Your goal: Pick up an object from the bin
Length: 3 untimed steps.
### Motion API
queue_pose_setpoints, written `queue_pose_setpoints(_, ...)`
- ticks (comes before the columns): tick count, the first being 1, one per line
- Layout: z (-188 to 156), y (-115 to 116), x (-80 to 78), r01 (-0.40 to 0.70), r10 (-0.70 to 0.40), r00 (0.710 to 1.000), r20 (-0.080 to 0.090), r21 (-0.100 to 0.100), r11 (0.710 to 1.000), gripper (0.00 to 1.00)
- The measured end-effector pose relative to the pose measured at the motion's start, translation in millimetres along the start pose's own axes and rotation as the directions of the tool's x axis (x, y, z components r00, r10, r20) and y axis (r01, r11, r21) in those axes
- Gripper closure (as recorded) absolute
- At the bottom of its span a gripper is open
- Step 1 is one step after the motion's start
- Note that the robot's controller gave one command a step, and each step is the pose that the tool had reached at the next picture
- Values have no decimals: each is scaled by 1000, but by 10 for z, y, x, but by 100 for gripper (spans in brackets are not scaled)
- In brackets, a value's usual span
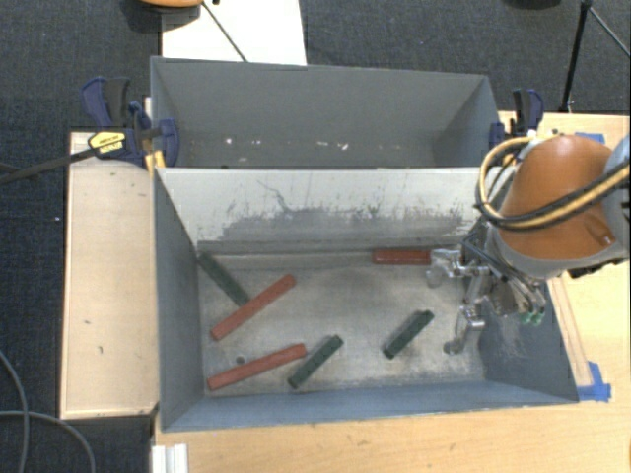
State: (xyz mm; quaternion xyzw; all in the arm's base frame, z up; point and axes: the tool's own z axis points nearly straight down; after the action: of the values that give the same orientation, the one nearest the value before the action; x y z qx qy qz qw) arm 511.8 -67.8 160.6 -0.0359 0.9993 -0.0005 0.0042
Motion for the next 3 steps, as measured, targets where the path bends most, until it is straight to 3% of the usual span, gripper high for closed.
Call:
queue_pose_setpoints(1,680,11,98,-41,41,999,-2,-1,999,0)
queue_pose_setpoints(2,901,76,-123,8,-8,1000,-6,-2,1000,100)
queue_pose_setpoints(3,901,76,-123,9,-9,1000,-6,-1,1000,100)
